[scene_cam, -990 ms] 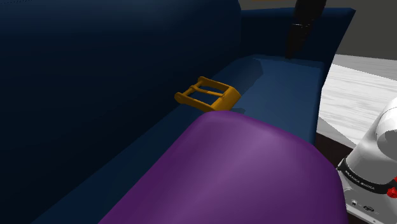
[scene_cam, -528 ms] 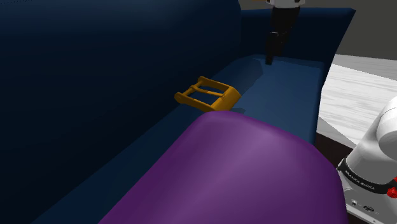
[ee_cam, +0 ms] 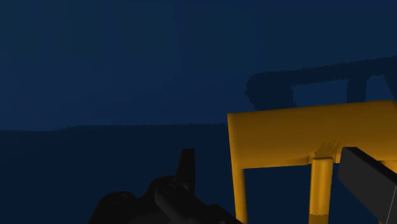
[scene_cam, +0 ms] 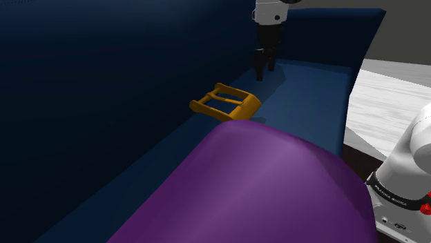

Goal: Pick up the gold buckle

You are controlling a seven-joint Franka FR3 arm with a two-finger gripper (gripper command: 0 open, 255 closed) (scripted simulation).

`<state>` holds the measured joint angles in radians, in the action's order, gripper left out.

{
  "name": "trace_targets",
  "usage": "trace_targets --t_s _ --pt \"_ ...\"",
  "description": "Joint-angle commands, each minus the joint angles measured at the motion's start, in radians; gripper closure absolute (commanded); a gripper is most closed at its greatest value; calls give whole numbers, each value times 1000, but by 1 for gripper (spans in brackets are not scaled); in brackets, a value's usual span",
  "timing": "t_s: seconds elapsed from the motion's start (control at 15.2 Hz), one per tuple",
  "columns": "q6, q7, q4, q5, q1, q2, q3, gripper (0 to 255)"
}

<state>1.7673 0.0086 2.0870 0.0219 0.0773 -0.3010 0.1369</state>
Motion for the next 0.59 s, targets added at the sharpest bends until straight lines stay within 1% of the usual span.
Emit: trace_targets --t_s 0.0,0.53 --pt "24 21 -44 -3 11 78 22 0" --pt "35 99 -292 -50 61 382 89 0"
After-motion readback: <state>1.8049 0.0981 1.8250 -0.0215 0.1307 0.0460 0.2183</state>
